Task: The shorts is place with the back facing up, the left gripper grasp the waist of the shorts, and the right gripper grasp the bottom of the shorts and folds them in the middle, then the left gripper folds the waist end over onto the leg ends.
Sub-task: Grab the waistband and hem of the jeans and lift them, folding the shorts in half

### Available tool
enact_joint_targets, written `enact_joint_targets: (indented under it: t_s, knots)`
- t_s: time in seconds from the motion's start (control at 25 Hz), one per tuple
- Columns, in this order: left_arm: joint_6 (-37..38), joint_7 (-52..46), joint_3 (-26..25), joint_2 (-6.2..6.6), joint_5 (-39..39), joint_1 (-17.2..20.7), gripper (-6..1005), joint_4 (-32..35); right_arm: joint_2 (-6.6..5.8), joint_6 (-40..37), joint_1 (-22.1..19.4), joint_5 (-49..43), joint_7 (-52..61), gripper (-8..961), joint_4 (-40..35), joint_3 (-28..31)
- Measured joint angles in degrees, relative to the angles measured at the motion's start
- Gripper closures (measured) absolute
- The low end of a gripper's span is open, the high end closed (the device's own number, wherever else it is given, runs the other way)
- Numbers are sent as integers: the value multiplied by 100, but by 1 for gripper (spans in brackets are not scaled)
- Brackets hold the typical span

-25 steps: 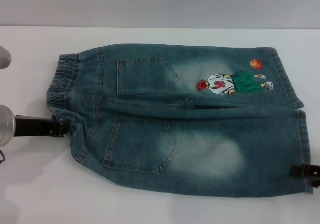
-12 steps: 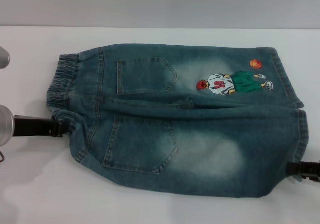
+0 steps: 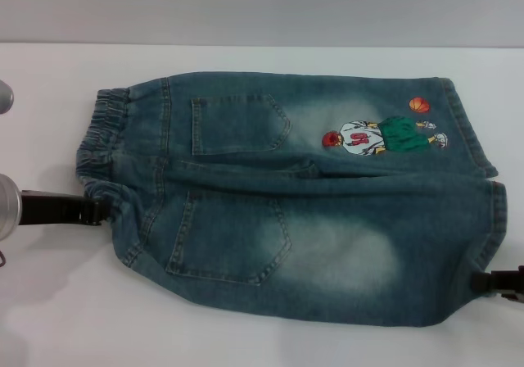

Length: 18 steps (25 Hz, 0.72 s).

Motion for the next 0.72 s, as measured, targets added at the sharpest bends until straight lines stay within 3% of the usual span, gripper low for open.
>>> enact_joint_targets:
  t_s: [0.12,0.72]
  knots:
    - [0,-3,-7,-2,0,7,861,4,0,4,7,51,-39,892,18,0]
    - [549,-25,-136,-5,-428,133,860,8,-5,-79,122,895,-831,897,167,291]
